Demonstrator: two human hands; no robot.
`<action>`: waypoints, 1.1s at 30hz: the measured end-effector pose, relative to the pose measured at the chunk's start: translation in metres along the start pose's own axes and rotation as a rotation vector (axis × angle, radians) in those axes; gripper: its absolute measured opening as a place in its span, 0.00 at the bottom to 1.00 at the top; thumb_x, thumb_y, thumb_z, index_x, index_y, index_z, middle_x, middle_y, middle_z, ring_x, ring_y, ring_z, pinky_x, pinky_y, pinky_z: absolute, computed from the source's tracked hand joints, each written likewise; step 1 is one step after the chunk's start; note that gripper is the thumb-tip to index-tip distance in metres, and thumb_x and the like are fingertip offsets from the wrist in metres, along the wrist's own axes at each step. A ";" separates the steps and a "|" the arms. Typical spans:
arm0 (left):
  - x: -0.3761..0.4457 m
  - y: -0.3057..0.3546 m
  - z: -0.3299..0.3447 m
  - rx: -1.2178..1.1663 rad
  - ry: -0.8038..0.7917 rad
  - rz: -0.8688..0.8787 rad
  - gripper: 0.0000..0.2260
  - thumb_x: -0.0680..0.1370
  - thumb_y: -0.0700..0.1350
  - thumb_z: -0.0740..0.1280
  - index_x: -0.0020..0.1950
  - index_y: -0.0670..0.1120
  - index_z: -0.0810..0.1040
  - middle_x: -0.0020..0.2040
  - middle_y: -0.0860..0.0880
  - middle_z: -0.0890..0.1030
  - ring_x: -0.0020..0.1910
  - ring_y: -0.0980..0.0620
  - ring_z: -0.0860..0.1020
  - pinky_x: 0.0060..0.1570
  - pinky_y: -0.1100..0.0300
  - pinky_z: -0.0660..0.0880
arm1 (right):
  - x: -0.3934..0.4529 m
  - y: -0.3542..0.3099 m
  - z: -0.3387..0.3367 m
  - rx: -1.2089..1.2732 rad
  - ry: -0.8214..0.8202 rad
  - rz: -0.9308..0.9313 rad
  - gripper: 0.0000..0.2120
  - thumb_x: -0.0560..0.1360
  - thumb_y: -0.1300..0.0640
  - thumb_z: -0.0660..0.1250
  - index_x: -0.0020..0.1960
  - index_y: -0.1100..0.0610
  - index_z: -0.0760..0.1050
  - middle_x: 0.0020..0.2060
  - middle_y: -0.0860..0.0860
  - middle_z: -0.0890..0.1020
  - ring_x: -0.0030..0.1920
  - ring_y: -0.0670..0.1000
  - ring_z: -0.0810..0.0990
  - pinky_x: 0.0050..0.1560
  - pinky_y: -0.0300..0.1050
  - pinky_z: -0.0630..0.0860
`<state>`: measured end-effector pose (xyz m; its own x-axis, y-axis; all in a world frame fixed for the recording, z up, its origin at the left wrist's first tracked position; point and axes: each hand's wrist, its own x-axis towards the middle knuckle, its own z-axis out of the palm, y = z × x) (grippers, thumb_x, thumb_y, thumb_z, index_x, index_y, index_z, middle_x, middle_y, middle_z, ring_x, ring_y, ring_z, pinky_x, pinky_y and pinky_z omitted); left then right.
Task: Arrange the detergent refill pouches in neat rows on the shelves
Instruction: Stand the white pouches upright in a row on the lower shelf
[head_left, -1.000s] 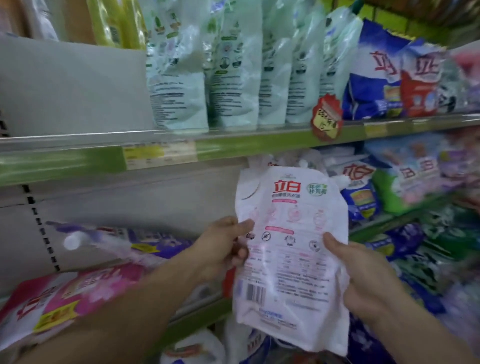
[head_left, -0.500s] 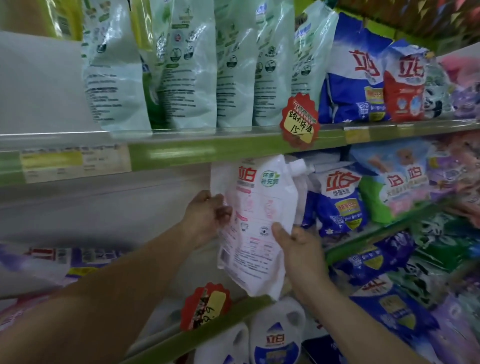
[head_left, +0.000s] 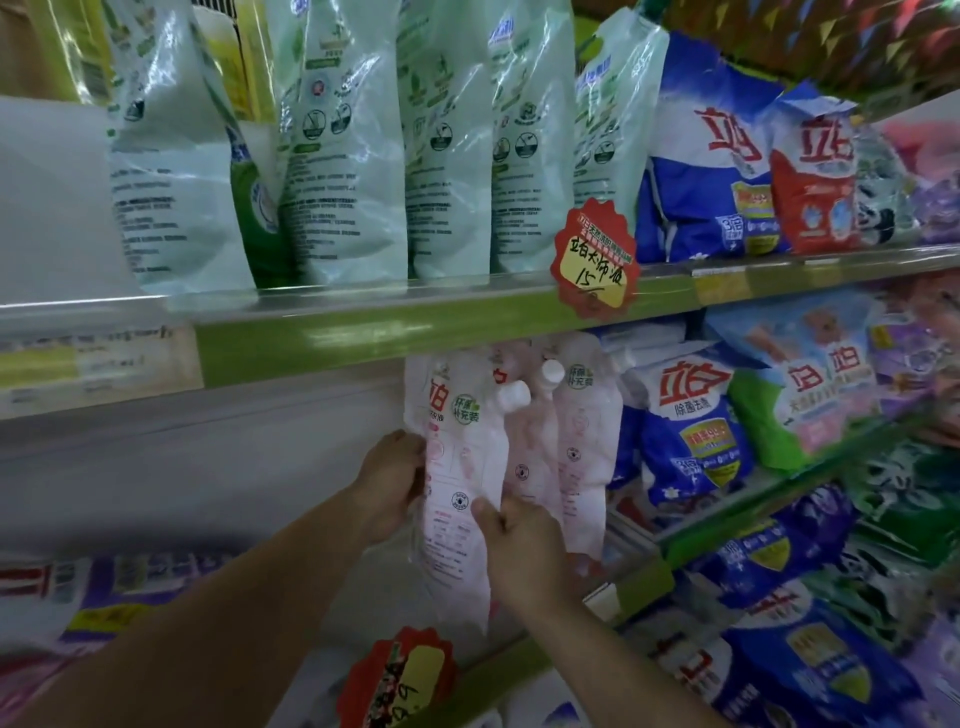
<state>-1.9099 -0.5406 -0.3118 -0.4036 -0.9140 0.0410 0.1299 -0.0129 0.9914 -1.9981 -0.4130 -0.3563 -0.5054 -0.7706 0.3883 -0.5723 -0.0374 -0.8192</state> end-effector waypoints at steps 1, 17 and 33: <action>-0.003 -0.002 0.002 0.032 -0.010 -0.005 0.12 0.78 0.42 0.60 0.41 0.42 0.81 0.34 0.44 0.84 0.29 0.51 0.82 0.27 0.62 0.76 | 0.002 0.000 0.000 -0.022 -0.007 -0.003 0.16 0.81 0.50 0.58 0.38 0.56 0.75 0.35 0.50 0.81 0.33 0.43 0.77 0.33 0.34 0.71; -0.041 -0.007 -0.003 0.070 -0.050 -0.343 0.21 0.77 0.61 0.54 0.37 0.47 0.75 0.30 0.45 0.80 0.29 0.45 0.78 0.29 0.59 0.75 | 0.017 -0.005 -0.007 0.094 -0.122 0.102 0.11 0.79 0.57 0.62 0.56 0.61 0.78 0.48 0.53 0.82 0.49 0.52 0.80 0.47 0.41 0.74; -0.156 0.044 -0.213 -0.091 -0.154 -0.225 0.19 0.76 0.51 0.62 0.62 0.44 0.76 0.58 0.41 0.81 0.51 0.41 0.80 0.47 0.49 0.76 | -0.098 -0.123 0.094 -0.121 0.294 -0.347 0.23 0.68 0.61 0.71 0.62 0.56 0.71 0.64 0.54 0.69 0.65 0.50 0.64 0.63 0.42 0.65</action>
<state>-1.6486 -0.4851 -0.3010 -0.5635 -0.8117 -0.1536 0.0994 -0.2512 0.9628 -1.8173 -0.3931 -0.3328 -0.4227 -0.5119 0.7478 -0.8022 -0.1726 -0.5716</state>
